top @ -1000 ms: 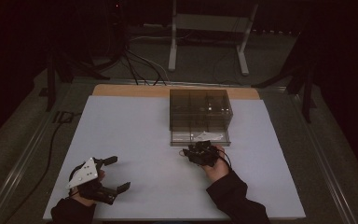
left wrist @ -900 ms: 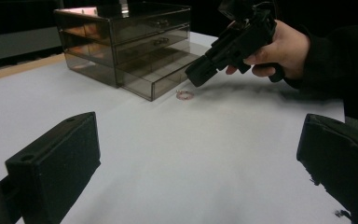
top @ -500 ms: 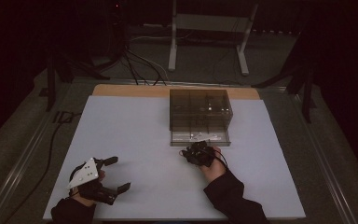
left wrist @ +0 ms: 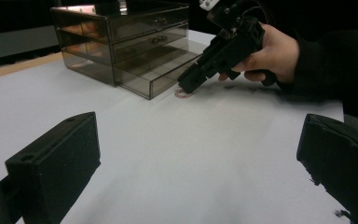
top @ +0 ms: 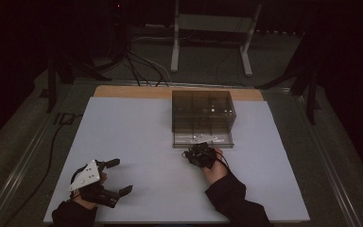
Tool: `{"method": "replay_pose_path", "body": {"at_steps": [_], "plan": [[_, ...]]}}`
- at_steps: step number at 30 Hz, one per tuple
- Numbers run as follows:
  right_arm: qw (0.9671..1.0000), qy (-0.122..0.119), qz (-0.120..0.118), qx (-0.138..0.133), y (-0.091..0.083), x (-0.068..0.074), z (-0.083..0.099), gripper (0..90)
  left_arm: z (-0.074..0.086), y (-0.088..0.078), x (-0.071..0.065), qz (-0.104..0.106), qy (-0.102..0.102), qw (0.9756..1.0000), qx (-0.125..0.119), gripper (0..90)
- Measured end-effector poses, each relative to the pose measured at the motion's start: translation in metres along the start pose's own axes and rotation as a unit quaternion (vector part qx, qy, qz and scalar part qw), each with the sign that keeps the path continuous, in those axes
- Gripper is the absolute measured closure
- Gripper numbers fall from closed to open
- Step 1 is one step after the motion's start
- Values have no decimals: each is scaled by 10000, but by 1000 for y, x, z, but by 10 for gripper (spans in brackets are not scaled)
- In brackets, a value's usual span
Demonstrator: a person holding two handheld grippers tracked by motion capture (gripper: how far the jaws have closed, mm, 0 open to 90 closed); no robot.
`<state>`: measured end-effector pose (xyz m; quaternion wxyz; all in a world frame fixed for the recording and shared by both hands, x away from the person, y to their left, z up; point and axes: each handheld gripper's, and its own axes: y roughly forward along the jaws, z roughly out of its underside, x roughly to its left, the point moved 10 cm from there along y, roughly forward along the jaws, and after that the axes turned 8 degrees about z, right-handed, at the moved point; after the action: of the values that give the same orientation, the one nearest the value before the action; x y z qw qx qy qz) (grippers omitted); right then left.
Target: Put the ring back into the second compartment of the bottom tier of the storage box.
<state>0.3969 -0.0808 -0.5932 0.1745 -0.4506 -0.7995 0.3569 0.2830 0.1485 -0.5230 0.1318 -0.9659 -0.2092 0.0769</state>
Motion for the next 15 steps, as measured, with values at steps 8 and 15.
{"method": "replay_pose_path", "body": {"at_steps": [8,15], "plan": [[10000,-54,62,46,1,-2,0,809,0,0,0,3,3,10000,0,4],[9998,-128,124,2,1,-4,0,877,0,0,0,-1,15,10000,-1,4]]}}
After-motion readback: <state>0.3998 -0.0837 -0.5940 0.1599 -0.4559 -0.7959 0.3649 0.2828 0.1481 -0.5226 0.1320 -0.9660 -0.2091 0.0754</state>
